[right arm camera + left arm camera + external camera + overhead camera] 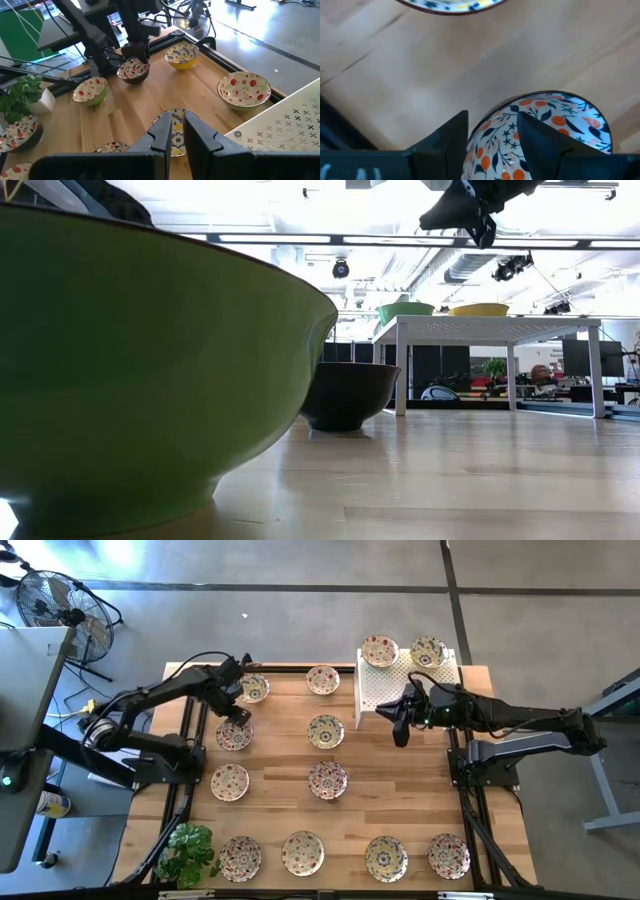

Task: Pick & Place Mini bowls
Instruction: Put the black patterned bowl on the shelf

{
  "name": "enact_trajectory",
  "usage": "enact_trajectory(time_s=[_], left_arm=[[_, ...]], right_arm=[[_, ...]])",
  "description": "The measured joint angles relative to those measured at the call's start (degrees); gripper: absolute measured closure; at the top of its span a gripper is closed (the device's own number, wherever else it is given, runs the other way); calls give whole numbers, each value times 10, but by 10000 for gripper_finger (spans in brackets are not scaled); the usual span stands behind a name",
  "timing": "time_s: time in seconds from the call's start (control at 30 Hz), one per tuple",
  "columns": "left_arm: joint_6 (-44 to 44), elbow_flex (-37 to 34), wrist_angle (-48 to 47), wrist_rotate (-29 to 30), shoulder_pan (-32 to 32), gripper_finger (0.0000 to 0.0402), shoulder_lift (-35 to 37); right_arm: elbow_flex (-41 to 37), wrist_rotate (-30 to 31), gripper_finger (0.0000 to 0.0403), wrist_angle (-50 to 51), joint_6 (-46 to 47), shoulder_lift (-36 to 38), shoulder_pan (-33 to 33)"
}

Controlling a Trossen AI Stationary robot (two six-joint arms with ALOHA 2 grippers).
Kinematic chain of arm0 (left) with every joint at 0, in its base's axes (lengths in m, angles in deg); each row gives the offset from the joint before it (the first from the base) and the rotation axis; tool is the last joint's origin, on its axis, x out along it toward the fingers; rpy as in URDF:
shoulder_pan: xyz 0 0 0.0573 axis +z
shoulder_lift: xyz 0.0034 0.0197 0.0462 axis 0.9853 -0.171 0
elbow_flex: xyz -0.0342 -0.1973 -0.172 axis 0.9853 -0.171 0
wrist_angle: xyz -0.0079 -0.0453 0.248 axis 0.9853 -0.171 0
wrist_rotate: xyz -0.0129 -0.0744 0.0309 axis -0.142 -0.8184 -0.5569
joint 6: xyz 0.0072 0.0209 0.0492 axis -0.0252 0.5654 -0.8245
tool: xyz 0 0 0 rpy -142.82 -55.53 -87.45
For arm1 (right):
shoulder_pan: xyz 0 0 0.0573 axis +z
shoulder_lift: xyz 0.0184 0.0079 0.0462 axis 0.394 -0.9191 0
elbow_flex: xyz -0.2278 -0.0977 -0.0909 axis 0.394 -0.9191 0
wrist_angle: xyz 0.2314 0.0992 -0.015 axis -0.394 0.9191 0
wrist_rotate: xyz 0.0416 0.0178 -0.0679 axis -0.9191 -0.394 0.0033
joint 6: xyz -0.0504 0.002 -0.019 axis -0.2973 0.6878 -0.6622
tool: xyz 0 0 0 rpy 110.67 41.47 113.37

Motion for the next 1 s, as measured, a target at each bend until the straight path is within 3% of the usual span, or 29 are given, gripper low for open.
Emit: enact_trajectory(time_s=[0.2,0.53,0.67,0.87,1.0], left_arm=[[-32,0,3,-47,0,246,-44],[-69,0,5,-97,0,388,-51],[-68,8,-7,-94,0,387,-51],[-27,100,-100,-35,-20,395,-49],[11,188,-153,-24,-62,396,-46]], right_arm=[[0,0,368,0,7,0,6],[1,-8,368,0,26,0,6],[1,-18,368,0,30,0,6],[1,-16,379,5,85,-1,11],[1,-9,381,6,73,-12,44]])
